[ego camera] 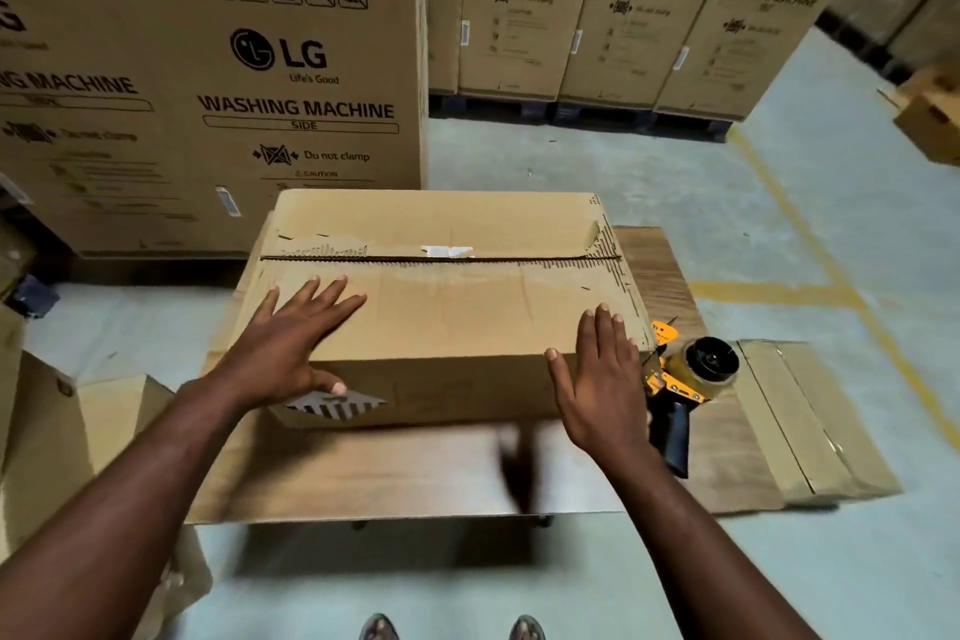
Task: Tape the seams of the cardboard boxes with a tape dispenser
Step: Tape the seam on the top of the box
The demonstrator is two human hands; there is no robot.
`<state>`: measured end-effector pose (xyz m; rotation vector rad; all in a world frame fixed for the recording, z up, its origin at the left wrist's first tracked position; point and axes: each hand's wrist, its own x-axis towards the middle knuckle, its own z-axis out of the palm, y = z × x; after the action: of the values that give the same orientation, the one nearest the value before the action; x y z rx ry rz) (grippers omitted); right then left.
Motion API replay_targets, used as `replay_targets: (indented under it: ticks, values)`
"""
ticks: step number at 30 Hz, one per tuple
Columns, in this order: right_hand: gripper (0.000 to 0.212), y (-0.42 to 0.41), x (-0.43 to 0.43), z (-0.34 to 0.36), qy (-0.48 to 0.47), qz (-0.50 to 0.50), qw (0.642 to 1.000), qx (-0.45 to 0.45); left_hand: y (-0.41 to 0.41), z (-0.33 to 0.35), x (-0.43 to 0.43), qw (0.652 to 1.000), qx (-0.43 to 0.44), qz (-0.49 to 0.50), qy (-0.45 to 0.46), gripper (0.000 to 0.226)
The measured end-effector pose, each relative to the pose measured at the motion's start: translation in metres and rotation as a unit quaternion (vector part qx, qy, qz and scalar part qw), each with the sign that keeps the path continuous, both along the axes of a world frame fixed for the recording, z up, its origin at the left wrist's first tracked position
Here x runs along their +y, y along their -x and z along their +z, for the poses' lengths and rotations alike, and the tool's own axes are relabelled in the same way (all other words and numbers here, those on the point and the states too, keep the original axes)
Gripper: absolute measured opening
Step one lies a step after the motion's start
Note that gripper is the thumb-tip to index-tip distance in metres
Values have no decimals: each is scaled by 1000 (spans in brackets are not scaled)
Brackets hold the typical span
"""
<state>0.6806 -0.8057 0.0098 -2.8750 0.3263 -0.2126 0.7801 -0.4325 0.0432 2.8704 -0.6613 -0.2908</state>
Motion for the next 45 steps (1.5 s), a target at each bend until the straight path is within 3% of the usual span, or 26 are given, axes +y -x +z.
replay_targets:
  ticks: [6, 11, 14, 17, 20, 23, 27, 30, 33, 36, 39, 42, 45]
  values:
    - [78, 12, -12, -1, -24, 16, 999, -15, -13, -6, -6, 999, -27, -16, 10, 115]
    - [69, 13, -26, -3, -96, 20, 993, -71, -1, -13, -33, 999, -39, 34, 12, 109]
    - [51, 16, -35, -11, -147, -7, 978, -151, 18, -20, -69, 991, -35, 30, 127, 87]
    - [34, 20, -56, -19, -160, -43, 957, -239, 49, -22, -123, 960, -58, -49, 268, 58]
    - [27, 26, -77, -25, -193, -72, 941, -269, 76, -16, -191, 930, -75, -90, 348, 38]
    - [37, 36, -100, -30, -294, -80, 923, -235, 94, -31, -264, 919, -10, -131, 372, 34]
    - [53, 42, -119, -34, -328, 5, 926, -185, 103, -69, -348, 931, 219, -93, 277, 49]
    - [47, 42, -129, -43, -401, -91, 887, -209, 99, -101, -389, 924, 305, -58, 223, 58]
    - [30, 47, -156, -59, -420, -245, 854, -184, 99, -121, -418, 910, 345, -27, 227, 63]
    - [35, 47, -187, -80, -430, -345, 834, 9, 102, -131, -441, 905, 352, 23, 239, 60]
    - [64, 37, -205, -101, -498, -360, 777, 137, 110, -134, -458, 922, 315, 40, 219, 49]
    - [95, 27, -223, -123, -562, -364, 724, 165, 123, -137, -474, 931, 308, 13, 196, 25]
    - [81, 25, -241, -128, -603, -364, 685, 186, 127, -143, -479, 886, 392, 64, 241, 28]
